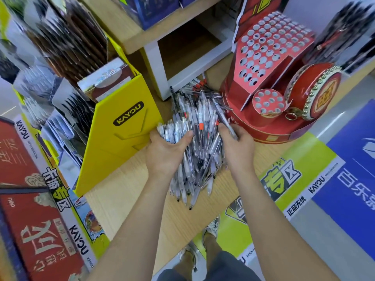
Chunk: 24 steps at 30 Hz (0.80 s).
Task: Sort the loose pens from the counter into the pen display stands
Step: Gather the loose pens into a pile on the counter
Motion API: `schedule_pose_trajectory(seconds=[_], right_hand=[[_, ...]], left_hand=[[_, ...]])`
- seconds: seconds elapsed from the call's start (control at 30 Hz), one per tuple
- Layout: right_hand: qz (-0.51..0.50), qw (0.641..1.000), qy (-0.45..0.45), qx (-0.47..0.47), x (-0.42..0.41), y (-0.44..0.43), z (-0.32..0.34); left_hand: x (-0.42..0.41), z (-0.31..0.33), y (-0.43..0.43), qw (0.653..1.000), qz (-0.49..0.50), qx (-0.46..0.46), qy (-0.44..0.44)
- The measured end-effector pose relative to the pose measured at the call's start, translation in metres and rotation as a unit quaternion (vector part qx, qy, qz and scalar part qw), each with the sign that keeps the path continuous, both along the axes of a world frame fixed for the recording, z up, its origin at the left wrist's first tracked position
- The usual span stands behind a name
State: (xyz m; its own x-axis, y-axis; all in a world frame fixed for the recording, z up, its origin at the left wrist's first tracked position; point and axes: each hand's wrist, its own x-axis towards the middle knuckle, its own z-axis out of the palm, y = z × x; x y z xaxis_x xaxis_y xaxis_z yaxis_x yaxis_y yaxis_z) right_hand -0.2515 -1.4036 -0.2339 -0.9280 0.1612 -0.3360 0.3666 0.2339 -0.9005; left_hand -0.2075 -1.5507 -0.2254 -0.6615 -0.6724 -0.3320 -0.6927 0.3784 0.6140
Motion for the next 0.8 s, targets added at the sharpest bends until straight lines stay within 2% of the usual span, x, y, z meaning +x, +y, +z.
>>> schedule_pose_trajectory(seconds=[0.27, 0.43, 0.67, 0.8], right_hand=[[0.13, 0.983, 0.022, 0.129, 0.01, -0.032, -0.008], [0.134, 0.973, 0.052, 0.181, 0.014, -0.024, -0.02], [0.058, 0.995, 0.067, 0.051, 0.016, -0.025, -0.025], [0.074, 0.994, 0.068, 0.033, 0.014, -0.022, -0.023]], left_hand=[[-0.014, 0.011, 0.014, 1.0, 0.023, 0.014, 0.002], [-0.008, 0.01, 0.012, 1.0, 0.008, 0.014, -0.002], [-0.027, 0.013, 0.026, 0.999, -0.022, -0.048, 0.007], [-0.033, 0.011, 0.018, 0.998, -0.057, -0.022, -0.006]])
